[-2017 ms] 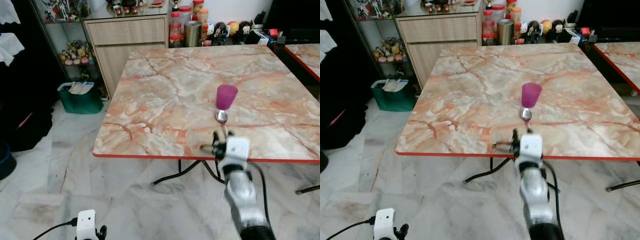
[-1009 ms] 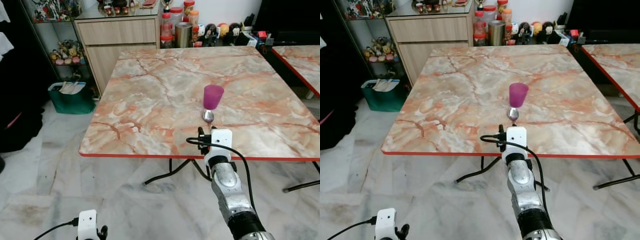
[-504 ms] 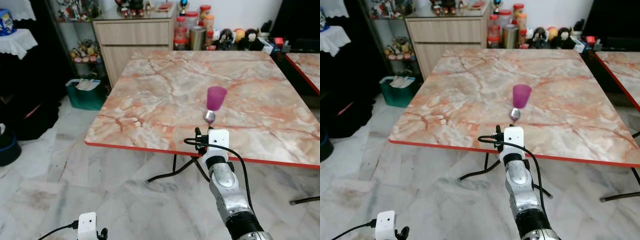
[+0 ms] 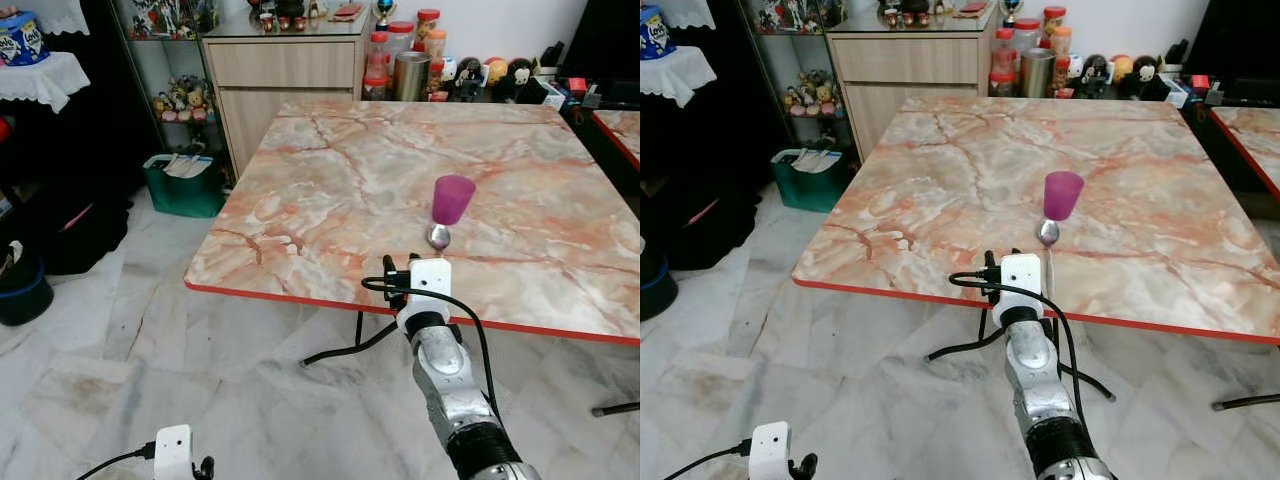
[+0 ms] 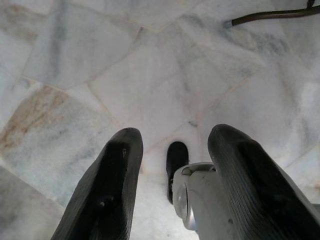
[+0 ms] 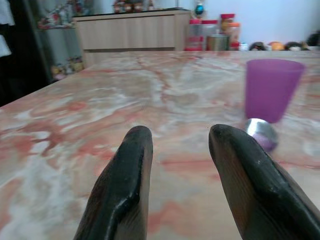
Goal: Setting the table
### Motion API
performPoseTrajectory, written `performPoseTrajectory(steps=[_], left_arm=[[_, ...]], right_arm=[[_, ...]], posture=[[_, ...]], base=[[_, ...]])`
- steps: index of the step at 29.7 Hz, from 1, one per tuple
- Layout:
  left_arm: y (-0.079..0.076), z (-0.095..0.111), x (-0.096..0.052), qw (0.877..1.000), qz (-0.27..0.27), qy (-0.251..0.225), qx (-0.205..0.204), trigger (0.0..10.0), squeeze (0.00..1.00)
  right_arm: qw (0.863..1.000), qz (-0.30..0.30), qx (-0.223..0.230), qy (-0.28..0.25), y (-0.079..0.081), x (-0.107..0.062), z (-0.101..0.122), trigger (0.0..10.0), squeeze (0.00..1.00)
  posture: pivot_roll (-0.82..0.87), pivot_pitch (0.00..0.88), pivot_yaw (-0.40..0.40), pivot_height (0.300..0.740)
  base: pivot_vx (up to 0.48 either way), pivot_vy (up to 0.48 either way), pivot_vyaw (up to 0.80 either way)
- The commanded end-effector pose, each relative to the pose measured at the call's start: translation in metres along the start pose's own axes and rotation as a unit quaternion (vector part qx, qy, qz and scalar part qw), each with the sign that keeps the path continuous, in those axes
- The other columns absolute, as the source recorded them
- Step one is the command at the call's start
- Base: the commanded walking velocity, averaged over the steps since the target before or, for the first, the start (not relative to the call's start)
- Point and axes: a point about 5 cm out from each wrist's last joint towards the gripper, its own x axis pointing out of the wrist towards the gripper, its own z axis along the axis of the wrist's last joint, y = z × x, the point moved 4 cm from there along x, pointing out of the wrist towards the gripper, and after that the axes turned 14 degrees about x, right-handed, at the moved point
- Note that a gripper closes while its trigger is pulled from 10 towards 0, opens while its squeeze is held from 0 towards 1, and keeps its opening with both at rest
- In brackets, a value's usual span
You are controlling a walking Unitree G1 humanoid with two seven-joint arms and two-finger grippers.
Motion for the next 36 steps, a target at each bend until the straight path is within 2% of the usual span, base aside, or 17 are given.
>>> performPoseTrajectory(steps=[1, 10, 16, 30, 36], left_arm=[[0.0055, -0.0008, -0.0001, 1.000, 0.008, 0.003, -0.004, 10.0, 0.00], [0.0048, 0.0001, 0.0002, 1.000, 0.008, 0.002, -0.005, 10.0, 0.00], [0.0043, 0.0011, 0.0006, 1.000, 0.008, 0.002, -0.006, 10.0, 0.00], [0.0047, 0.0024, 0.0010, 1.000, 0.008, 0.000, -0.005, 10.0, 0.00], [0.0044, 0.0026, 0.0011, 1.000, 0.007, 0.001, -0.004, 10.0, 0.00]], right_arm=[[1.000, 0.001, 0.003, -0.002, 0.0012, 0.0018, 0.0019, 10.0, 0.00], [1.000, 0.006, 0.012, 0.001, 0.0048, 0.0028, 0.0016, 10.0, 0.00], [1.000, 0.010, 0.014, -0.006, 0.0061, 0.0035, 0.0041, 10.0, 0.00], [1.000, 0.006, 0.014, -0.004, 0.0068, 0.0052, 0.0043, 10.0, 0.00], [1.000, 0.006, 0.018, -0.004, 0.0073, 0.0053, 0.0041, 10.0, 0.00]], posture=[[0.07, 0.000, 0.031, 0.740], [0.07, 0.000, 0.029, 0.740], [0.07, 0.000, 0.027, 0.740], [0.08, 0.000, 0.028, 0.740], [0.08, 0.000, 0.029, 0.740]], base=[[0.000, 0.000, 0.00], [0.000, 0.000, 0.00], [0.000, 0.000, -0.63], [0.312, 0.000, 0.00], [0.339, 0.000, -0.63]])
